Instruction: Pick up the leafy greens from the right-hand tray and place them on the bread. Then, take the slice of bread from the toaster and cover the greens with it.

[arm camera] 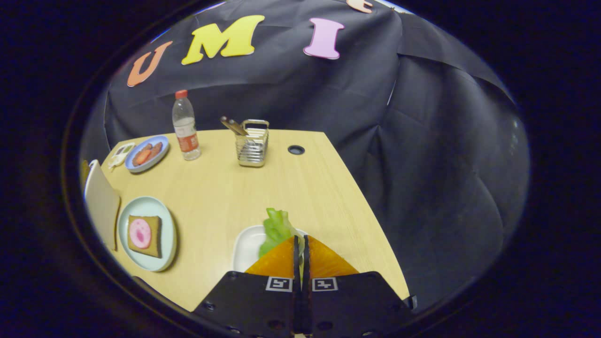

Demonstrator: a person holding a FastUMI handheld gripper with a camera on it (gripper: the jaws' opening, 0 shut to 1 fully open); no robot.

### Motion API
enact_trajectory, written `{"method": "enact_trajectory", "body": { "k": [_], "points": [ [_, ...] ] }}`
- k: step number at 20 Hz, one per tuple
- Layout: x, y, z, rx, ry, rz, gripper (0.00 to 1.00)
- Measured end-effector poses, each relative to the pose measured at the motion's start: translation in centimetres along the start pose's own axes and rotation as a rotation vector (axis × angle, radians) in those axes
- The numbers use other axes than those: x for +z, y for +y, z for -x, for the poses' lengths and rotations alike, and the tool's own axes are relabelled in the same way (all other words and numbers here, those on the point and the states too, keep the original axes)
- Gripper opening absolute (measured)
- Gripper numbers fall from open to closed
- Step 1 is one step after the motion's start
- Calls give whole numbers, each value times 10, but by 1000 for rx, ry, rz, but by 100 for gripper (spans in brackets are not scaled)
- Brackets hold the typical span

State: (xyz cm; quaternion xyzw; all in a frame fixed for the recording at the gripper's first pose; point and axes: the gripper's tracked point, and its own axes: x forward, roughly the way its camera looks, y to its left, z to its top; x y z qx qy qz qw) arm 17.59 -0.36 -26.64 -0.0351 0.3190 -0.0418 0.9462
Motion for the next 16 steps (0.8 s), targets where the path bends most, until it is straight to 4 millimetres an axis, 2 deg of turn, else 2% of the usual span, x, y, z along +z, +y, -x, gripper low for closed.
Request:
{"method": "enact_trajectory", "body": {
  "k": [4, 7, 11, 16],
  "points": [
    [24, 50, 43, 63, -55, 28, 1],
    [26, 104, 71, 124, -54, 36, 1],
    [15, 184, 102, 223, -35, 53, 1],
    [-8, 271, 125, 371, 43, 42, 0]
  ]
}}
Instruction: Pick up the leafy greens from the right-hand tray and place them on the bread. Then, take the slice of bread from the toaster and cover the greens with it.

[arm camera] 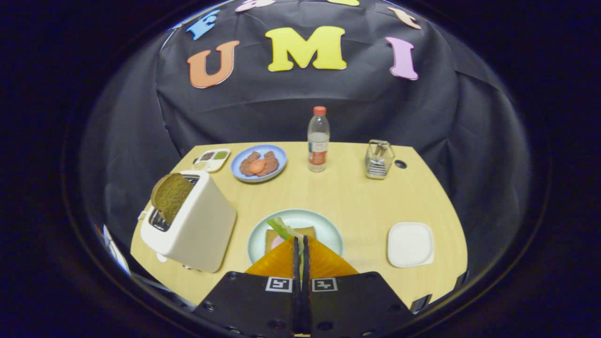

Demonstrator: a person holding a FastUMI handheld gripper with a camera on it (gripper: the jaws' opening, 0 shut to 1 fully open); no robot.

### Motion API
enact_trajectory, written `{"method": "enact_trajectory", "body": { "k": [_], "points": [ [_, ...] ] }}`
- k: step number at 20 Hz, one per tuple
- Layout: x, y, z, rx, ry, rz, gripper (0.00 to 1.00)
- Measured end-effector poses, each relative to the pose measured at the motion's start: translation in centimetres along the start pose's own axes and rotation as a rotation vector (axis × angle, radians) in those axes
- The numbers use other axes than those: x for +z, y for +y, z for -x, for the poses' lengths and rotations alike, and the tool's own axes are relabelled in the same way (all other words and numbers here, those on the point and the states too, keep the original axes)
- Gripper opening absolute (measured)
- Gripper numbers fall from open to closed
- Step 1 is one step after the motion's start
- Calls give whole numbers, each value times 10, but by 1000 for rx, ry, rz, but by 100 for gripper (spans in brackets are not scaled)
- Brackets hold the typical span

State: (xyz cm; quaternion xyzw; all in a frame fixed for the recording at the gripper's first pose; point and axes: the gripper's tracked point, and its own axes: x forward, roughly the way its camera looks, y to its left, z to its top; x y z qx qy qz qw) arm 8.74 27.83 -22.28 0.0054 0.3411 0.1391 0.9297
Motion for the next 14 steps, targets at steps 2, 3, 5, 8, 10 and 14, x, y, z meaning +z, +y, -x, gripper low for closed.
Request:
{"method": "enact_trajectory", "body": {
  "k": [2, 3, 5, 8, 10, 14],
  "points": [
    [-9, 22, -11, 49, 45, -13, 0],
    [-15, 30, -16, 71, 77, -25, 0],
    [-25, 46, -20, 134, 139, -65, 1],
    [-30, 50, -28, 180, 182, -62, 1],
    [-30, 37, -42, 173, 199, -50, 1],
    [-25, -2, -81, 120, 217, -7, 1]
  ]
}}
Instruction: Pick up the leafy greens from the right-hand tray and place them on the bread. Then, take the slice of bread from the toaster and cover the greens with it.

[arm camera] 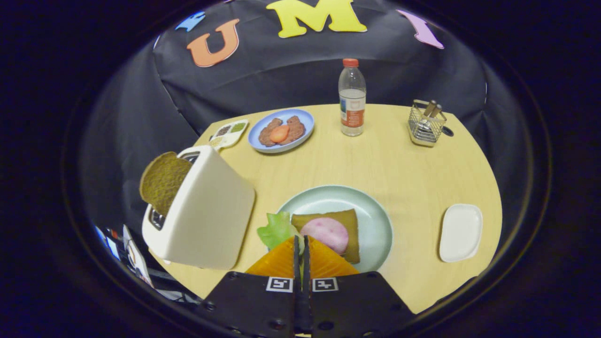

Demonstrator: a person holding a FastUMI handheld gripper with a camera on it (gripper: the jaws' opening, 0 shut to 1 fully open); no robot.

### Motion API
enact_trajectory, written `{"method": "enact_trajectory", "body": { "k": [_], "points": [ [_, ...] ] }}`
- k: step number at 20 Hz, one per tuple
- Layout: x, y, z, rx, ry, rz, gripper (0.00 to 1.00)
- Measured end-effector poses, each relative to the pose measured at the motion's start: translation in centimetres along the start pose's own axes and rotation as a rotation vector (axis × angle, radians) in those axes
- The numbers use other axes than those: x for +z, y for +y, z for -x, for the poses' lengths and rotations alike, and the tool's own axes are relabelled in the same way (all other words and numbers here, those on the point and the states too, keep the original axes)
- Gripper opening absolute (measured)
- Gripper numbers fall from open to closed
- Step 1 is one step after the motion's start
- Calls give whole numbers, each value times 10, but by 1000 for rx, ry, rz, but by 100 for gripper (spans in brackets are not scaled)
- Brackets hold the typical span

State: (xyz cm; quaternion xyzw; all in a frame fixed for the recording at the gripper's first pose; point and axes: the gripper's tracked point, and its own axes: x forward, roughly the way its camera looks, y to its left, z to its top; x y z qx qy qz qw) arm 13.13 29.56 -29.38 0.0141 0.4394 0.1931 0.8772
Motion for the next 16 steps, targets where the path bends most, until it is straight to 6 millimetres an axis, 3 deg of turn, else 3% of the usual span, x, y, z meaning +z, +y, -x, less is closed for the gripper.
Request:
{"method": "enact_trajectory", "body": {
  "k": [7, 12, 16],
  "points": [
    [11, -52, -36, -43, 3, 53, 1],
    [5, -57, -47, -33, 22, 39, 8],
    [6, -58, -36, -51, -17, 53, 36]
  ]
}}
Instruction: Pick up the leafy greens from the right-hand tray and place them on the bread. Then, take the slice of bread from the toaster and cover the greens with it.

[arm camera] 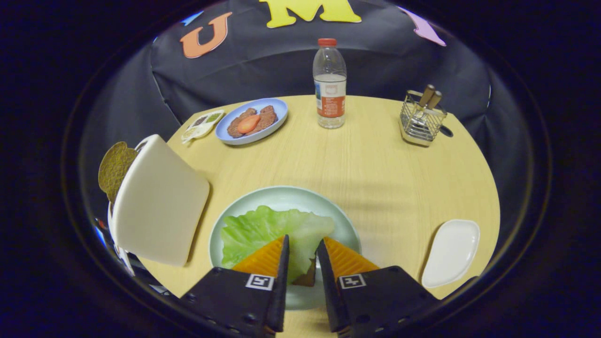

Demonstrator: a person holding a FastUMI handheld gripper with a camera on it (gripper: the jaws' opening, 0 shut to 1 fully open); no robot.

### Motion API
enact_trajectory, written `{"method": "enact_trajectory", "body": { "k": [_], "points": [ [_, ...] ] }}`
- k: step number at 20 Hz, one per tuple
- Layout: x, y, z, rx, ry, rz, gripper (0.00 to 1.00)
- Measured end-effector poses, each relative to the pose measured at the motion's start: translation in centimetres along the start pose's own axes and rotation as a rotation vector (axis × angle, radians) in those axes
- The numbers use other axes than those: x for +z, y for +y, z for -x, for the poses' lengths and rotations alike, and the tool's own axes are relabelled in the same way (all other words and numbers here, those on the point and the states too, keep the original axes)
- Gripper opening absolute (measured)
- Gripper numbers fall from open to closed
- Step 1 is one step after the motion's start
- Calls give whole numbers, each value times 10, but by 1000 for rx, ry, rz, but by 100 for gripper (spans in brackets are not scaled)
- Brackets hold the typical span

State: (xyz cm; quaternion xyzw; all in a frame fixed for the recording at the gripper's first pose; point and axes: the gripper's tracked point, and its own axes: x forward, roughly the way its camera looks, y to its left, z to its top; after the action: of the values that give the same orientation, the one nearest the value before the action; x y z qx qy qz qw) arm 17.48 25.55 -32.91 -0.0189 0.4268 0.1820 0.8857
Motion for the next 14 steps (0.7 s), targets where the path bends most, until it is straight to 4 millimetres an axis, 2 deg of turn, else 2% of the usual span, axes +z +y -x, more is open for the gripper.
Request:
{"method": "enact_trajectory", "body": {
  "k": [1, 4, 5, 7, 10, 14],
  "points": [
    [2, -2, 6, -21, -21, 5, 51],
    [15, -6, 34, -84, -96, 10, 86],
    [21, -6, 46, -101, -122, 0, 91],
    [29, 3, 69, -109, -171, -33, 96],
    [43, 26, 100, -111, -244, -72, 97],
    [56, 72, 137, -103, -326, -107, 97]
  ]
}}
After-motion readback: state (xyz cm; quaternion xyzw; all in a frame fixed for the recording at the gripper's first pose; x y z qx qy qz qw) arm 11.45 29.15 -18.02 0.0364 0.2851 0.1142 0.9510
